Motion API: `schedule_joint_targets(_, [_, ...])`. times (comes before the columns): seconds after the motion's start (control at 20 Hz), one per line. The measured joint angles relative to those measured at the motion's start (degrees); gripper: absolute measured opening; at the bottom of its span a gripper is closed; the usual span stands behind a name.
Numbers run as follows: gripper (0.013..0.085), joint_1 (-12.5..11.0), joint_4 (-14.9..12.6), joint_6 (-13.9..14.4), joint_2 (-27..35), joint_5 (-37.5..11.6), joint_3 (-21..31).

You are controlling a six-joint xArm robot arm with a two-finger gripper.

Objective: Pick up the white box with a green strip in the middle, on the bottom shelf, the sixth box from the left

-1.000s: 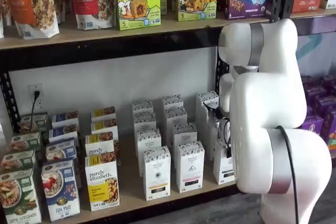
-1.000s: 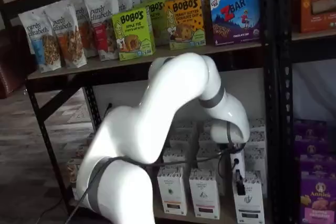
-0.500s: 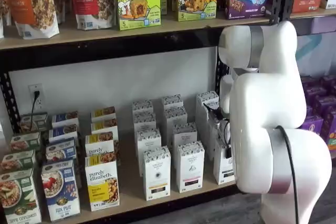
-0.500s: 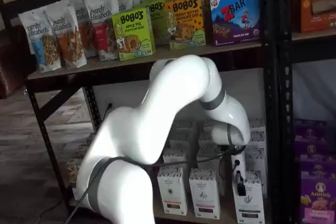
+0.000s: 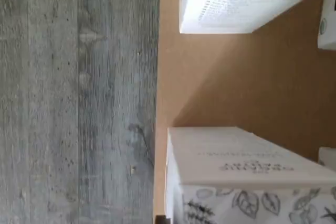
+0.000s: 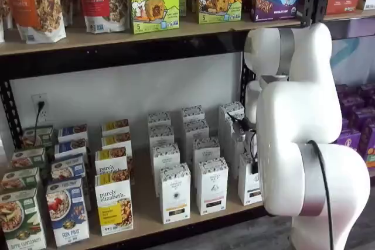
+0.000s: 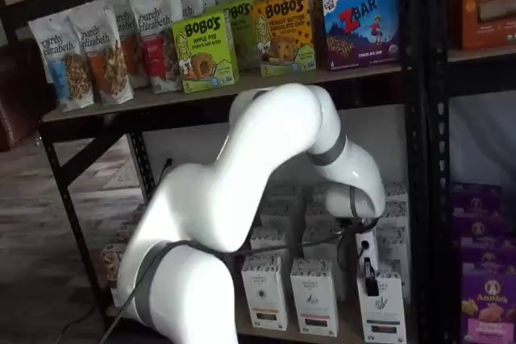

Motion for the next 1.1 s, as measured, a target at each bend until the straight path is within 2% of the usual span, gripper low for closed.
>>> schedule_joint_targets(0.1, [0.065,0.0,-0.9,0.7,-0.1,0.5,-0.2])
schedule_joint_targets(0.4, [0.065,0.2,-5.7,5.1,-0.3,2.8,-0.5])
schedule_joint_targets(0.6, [0.065,0.5,-6.7,6.3,-0.3,3.0,-0.1])
schedule_joint_targets(0.65, [0.061,0.6,-6.8,6.5,-0.3,3.0,0.0])
schedule_joint_targets(0.8, [0.057,0.7,-7.2,7.0,-0.3,2.7,0.3])
schedule_joint_targets(0.9, [0.049,0.7,-7.4,7.2,-0.4,2.5,0.5])
schedule_joint_targets(1.1, [0.049,0.6,-8.2,7.9,-0.7,0.9,1.5])
